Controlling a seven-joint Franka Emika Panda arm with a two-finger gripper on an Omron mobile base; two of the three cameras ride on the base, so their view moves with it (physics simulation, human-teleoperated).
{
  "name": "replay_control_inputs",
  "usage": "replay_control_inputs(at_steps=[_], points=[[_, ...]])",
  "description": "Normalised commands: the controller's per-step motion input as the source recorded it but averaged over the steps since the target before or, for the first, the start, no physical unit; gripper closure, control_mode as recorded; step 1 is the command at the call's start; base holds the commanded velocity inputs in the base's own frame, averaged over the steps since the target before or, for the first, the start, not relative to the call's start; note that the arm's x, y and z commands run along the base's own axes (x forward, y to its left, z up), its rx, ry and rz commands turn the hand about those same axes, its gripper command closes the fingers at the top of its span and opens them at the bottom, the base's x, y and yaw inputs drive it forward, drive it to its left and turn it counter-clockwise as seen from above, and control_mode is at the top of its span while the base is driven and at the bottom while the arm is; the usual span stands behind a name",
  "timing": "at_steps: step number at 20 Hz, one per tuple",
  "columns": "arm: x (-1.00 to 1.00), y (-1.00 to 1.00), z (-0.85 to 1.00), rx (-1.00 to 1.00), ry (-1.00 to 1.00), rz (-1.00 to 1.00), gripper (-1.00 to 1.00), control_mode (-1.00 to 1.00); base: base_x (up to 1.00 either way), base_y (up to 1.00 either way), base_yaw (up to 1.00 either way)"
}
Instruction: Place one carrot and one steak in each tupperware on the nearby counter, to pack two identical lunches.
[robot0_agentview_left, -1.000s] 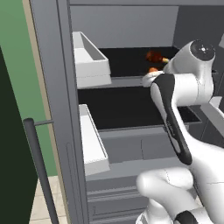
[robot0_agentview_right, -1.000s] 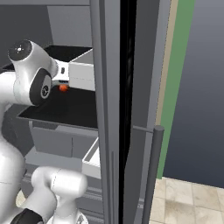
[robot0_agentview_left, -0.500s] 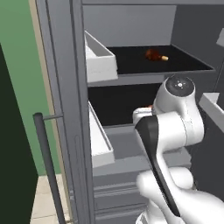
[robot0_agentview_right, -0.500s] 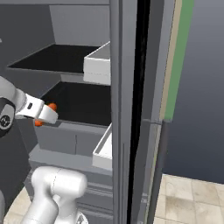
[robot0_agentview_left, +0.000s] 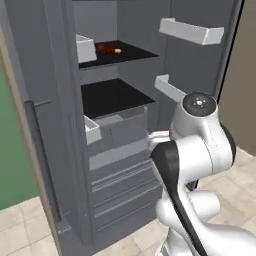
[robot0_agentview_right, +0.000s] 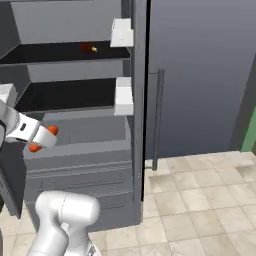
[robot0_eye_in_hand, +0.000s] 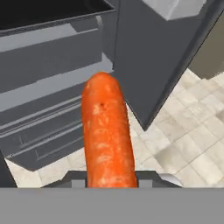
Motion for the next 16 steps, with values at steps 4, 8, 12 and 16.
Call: replay_control_inputs(at_steps=[4, 8, 12, 16], points=[[0.00, 0.00, 0.00, 0.00, 0.00, 0.00, 1.00, 1.00, -0.78, 0.02, -0.78], [0.00, 0.00, 0.00, 0.00, 0.00, 0.00, 1.00, 1.00, -0.59, -0.22, -0.76], [0.00, 0.00, 0.00, 0.00, 0.00, 0.00, 1.00, 1.00, -0.30, -0.73, -0.78], [0.00, 0.00, 0.00, 0.00, 0.00, 0.00, 1.00, 1.00, -0.04, -0.81, -0.74]])
